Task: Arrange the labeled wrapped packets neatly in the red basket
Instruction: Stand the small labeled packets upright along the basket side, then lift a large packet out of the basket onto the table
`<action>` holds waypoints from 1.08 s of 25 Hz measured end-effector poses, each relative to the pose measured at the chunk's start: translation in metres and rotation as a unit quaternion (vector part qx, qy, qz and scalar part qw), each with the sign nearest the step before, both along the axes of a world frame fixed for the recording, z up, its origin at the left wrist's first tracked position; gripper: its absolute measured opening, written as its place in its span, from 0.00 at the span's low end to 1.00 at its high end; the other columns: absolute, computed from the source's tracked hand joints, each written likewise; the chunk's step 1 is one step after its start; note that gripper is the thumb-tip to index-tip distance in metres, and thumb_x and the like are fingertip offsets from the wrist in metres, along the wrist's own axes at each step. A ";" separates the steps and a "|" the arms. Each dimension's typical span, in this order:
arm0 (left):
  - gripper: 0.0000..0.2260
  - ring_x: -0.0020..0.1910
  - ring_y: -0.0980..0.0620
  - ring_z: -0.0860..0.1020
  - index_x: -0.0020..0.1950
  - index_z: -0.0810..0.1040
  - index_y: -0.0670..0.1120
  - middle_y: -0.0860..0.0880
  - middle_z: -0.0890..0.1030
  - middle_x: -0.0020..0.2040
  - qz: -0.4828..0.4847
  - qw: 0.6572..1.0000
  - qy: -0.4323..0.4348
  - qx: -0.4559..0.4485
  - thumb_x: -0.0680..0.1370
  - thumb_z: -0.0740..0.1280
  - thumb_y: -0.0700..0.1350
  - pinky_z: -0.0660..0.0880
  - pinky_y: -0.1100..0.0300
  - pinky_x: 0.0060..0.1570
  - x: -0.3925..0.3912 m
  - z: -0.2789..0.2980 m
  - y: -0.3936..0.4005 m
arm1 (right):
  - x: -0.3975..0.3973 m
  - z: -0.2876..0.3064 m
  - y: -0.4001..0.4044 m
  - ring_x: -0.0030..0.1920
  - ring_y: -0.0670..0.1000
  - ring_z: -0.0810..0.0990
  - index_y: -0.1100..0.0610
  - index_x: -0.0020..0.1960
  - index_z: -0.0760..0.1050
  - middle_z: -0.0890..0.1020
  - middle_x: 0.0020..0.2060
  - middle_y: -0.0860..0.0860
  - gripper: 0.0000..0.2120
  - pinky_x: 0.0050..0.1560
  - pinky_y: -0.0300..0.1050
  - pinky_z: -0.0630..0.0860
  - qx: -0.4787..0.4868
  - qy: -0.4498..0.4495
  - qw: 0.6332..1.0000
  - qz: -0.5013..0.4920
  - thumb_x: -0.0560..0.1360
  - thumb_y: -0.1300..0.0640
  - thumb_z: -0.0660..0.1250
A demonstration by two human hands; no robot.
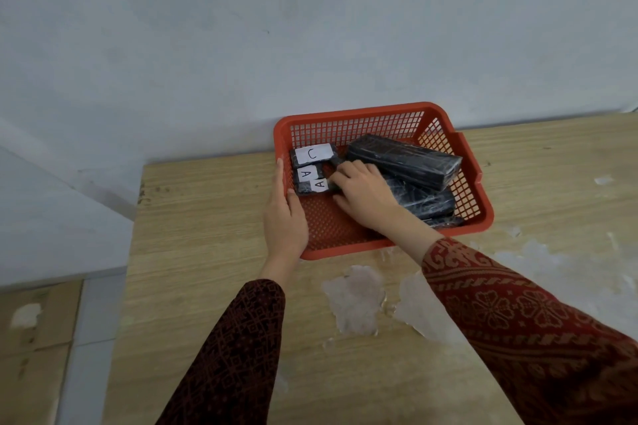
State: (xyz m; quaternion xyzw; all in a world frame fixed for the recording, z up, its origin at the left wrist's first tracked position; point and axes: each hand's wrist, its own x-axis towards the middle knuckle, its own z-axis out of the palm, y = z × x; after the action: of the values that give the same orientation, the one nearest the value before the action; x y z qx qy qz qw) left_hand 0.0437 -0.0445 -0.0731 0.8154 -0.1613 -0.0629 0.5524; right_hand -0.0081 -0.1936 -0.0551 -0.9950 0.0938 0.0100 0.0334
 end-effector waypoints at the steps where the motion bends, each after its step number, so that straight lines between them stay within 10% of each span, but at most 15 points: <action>1: 0.23 0.70 0.60 0.64 0.76 0.60 0.50 0.51 0.65 0.75 0.004 1.000 -0.004 0.001 0.81 0.54 0.39 0.58 0.71 0.66 0.000 0.000 0.000 | -0.006 0.007 -0.008 0.64 0.58 0.70 0.57 0.62 0.73 0.74 0.62 0.56 0.17 0.64 0.54 0.64 -0.011 -0.018 1.000 -0.014 0.75 0.53 0.63; 5: 0.19 0.64 0.54 0.71 0.71 0.70 0.45 0.46 0.75 0.66 0.054 0.997 -0.055 0.026 0.80 0.58 0.39 0.61 0.73 0.61 -0.005 0.004 0.003 | -0.032 0.033 -0.052 0.64 0.59 0.70 0.58 0.61 0.72 0.74 0.62 0.58 0.20 0.64 0.56 0.66 -0.041 -0.076 0.989 -0.118 0.72 0.50 0.67; 9: 0.12 0.58 0.43 0.73 0.57 0.79 0.41 0.41 0.76 0.56 0.051 0.973 -0.191 0.121 0.76 0.62 0.38 0.66 0.52 0.59 -0.010 0.010 0.002 | -0.051 0.044 -0.098 0.66 0.62 0.68 0.56 0.69 0.65 0.71 0.66 0.60 0.37 0.65 0.57 0.66 0.033 0.053 0.962 -0.266 0.69 0.36 0.68; 17: 0.08 0.40 0.47 0.77 0.44 0.79 0.43 0.48 0.80 0.41 -0.251 0.885 -0.328 0.217 0.77 0.62 0.44 0.71 0.53 0.42 -0.050 0.028 -0.004 | -0.113 0.048 -0.074 0.60 0.62 0.69 0.52 0.68 0.65 0.70 0.60 0.60 0.32 0.61 0.58 0.67 0.110 -0.083 0.951 -0.275 0.69 0.38 0.67; 27: 0.19 0.52 0.43 0.76 0.68 0.72 0.42 0.44 0.80 0.53 -0.233 0.858 -0.333 0.315 0.78 0.62 0.44 0.68 0.48 0.56 -0.110 -0.001 -0.003 | -0.286 -0.024 0.023 0.63 0.61 0.65 0.54 0.69 0.65 0.66 0.62 0.60 0.32 0.66 0.58 0.62 0.197 -0.283 0.772 -0.535 0.68 0.53 0.73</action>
State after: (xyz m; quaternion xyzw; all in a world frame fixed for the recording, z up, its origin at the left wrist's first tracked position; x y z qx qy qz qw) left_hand -0.0666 -0.0478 -0.0738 0.8568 -0.4924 0.0374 0.1483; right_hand -0.2944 -0.1709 -0.0791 -0.7137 0.5929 -0.2731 0.2540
